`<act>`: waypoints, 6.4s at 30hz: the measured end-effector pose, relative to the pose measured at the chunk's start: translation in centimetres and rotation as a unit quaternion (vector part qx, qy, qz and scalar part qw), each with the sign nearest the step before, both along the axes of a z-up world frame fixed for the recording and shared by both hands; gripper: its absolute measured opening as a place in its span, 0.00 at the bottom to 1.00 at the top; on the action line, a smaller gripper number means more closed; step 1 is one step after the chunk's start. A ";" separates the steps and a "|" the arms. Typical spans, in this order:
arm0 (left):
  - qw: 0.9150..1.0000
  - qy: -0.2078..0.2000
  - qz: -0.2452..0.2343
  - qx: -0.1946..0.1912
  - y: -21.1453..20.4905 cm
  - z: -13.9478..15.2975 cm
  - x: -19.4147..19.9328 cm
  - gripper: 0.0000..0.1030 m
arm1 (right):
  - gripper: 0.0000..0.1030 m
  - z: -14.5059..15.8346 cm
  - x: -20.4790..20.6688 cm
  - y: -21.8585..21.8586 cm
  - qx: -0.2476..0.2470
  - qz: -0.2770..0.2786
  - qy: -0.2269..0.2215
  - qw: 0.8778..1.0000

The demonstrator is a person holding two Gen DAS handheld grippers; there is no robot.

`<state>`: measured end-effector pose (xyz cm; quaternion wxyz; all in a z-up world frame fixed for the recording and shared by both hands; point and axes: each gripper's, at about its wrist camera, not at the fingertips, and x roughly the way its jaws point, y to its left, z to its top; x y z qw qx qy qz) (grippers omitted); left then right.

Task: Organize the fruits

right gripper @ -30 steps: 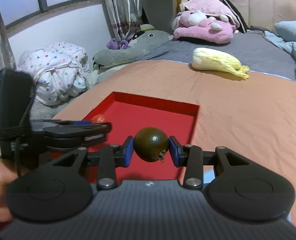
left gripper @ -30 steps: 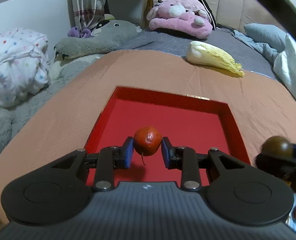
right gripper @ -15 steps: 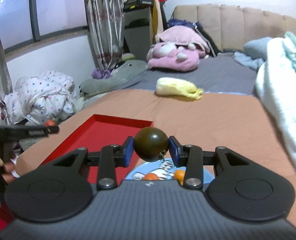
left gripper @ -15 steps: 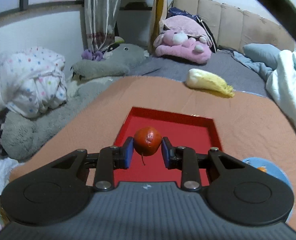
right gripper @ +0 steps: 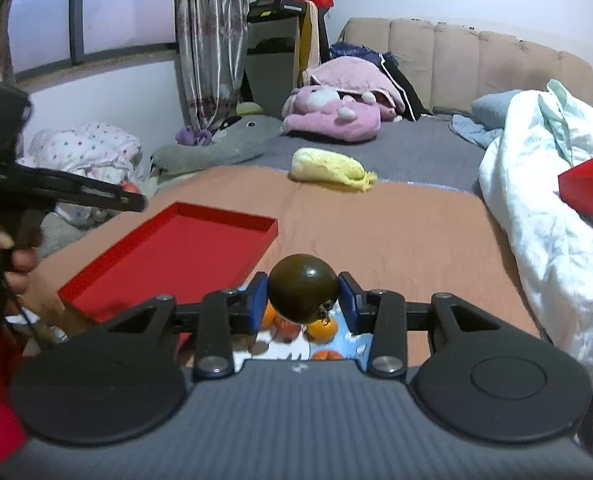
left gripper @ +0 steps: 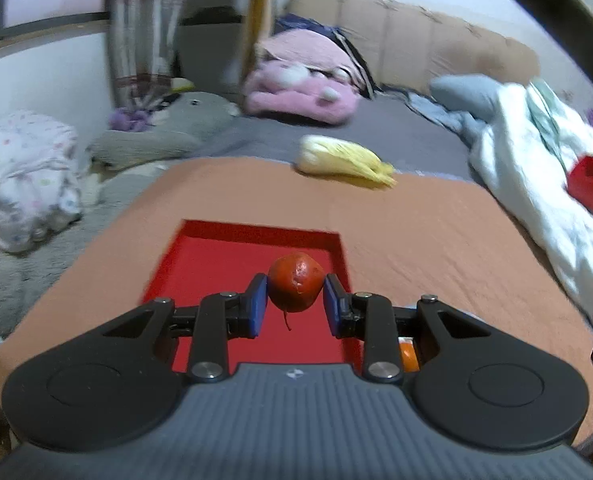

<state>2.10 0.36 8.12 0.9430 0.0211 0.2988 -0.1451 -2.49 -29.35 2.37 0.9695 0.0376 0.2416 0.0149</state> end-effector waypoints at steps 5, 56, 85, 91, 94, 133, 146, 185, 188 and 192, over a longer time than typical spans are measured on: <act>0.998 0.002 -0.055 0.017 -3.8 -3.3 -0.9 0.34 | 0.40 -1.9 -0.4 -1.1 0.009 -0.021 0.021 1.000; 0.970 0.077 -0.219 0.069 -11.0 -15.3 -3.1 0.39 | 0.40 -9.2 7.9 -2.1 0.019 -0.029 0.110 0.993; 0.982 0.107 -0.155 -0.012 -5.9 -11.9 -3.8 0.74 | 0.81 -5.5 5.3 -1.1 0.040 0.000 0.112 0.993; 0.987 0.089 -0.130 -0.038 -4.5 -10.3 -5.5 0.84 | 0.81 -5.2 0.8 -1.7 0.047 -0.032 0.116 0.992; 0.988 0.088 -0.118 -0.034 -4.2 -9.6 -6.3 0.88 | 0.81 -5.3 -0.7 -1.2 0.049 -0.029 0.123 0.991; 0.991 -0.003 -0.121 0.052 -4.5 -6.3 -12.7 1.00 | 0.81 -6.7 -4.6 5.1 0.025 0.062 0.162 0.985; 0.989 -0.009 -0.135 0.054 -4.8 -6.4 -13.0 1.00 | 0.81 -6.7 -4.5 5.2 0.025 0.065 0.166 0.984; 0.990 -0.008 -0.134 0.049 -4.6 -6.3 -13.1 1.00 | 0.81 -7.3 -4.5 5.8 0.029 0.069 0.174 0.982; 0.990 -0.007 -0.133 0.048 -4.6 -6.2 -13.1 1.00 | 0.81 -7.3 -4.5 5.8 0.028 0.069 0.174 0.982; 0.990 -0.008 -0.133 0.048 -4.6 -6.2 -13.1 1.00 | 0.81 -7.3 -4.6 5.8 0.029 0.069 0.174 0.982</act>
